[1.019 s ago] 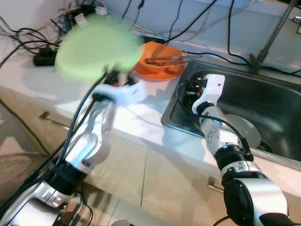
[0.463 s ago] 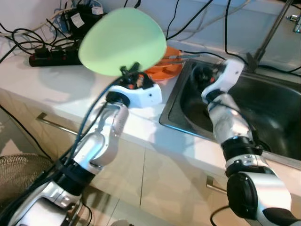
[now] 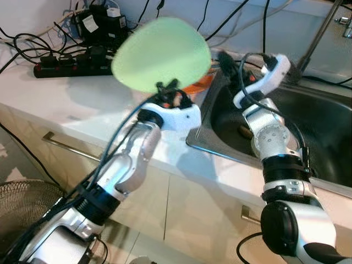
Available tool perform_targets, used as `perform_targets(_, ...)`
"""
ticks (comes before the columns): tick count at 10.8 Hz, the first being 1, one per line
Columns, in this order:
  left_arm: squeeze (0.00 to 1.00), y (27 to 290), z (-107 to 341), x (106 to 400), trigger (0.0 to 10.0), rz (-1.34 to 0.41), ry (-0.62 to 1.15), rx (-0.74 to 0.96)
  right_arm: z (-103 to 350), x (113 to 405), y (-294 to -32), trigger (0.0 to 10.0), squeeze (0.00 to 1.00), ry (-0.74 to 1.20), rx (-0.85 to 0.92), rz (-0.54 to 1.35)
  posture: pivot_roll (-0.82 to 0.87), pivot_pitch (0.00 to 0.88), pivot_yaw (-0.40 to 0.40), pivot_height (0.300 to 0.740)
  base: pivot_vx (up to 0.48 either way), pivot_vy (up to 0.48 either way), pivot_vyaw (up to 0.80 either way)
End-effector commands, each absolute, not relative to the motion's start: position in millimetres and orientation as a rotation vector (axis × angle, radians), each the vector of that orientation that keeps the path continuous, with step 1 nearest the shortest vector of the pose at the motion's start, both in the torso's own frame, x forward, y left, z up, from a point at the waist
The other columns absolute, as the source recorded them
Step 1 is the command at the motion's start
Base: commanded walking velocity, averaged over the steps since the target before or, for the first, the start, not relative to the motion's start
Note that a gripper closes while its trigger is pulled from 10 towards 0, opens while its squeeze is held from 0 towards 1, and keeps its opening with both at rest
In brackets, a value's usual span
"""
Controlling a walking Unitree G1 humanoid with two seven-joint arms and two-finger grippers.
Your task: Kitchen organization
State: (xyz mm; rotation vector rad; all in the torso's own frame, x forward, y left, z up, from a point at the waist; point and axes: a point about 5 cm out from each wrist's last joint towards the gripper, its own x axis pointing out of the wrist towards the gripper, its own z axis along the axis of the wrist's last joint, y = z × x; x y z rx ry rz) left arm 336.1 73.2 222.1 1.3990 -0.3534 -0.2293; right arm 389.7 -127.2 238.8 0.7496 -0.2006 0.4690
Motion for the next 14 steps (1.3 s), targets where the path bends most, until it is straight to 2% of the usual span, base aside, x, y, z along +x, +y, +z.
perform_targets(1, 0.0, 67, 234, 337, 10.0, -0.215, -0.419, 1.405, 238, 387, -128, 10.0, 0.0, -0.197, 0.76, 0.483, 0.22, 0.0, -0.023, 0.717, 0.0, 0.0, 0.0)
perform_targets(10, 0.0, 56, 242, 335, 10.0, -0.229, -0.5, 1.386, 233, 380, -110, 10.0, 0.0, -0.107, 0.776, 0.563, 0.22, 0.0, -0.031, 0.717, 0.0, 0.0, 0.0)
perform_targets(11, 0.0, 56, 242, 335, 10.0, -0.232, -0.503, 1.383, 233, 379, -109, 8.5, 0.0, -0.105, 0.779, 0.568, 0.22, 0.0, -0.031, 0.717, 0.0, 0.0, 0.0)
perform_targets(12, 0.0, 56, 242, 335, 10.0, -0.233, -0.504, 1.381, 233, 379, -108, 0.0, 0.0, -0.104, 0.785, 0.569, 0.22, 0.0, -0.031, 0.717, 0.0, 0.0, 0.0)
perform_targets(14, 0.0, 56, 242, 335, 10.0, -0.23, -0.509, 1.38, 233, 378, -107, 0.0, 0.0, -0.1, 0.785, 0.579, 0.22, 0.0, -0.03, 0.717, 0.0, 0.0, 0.0)
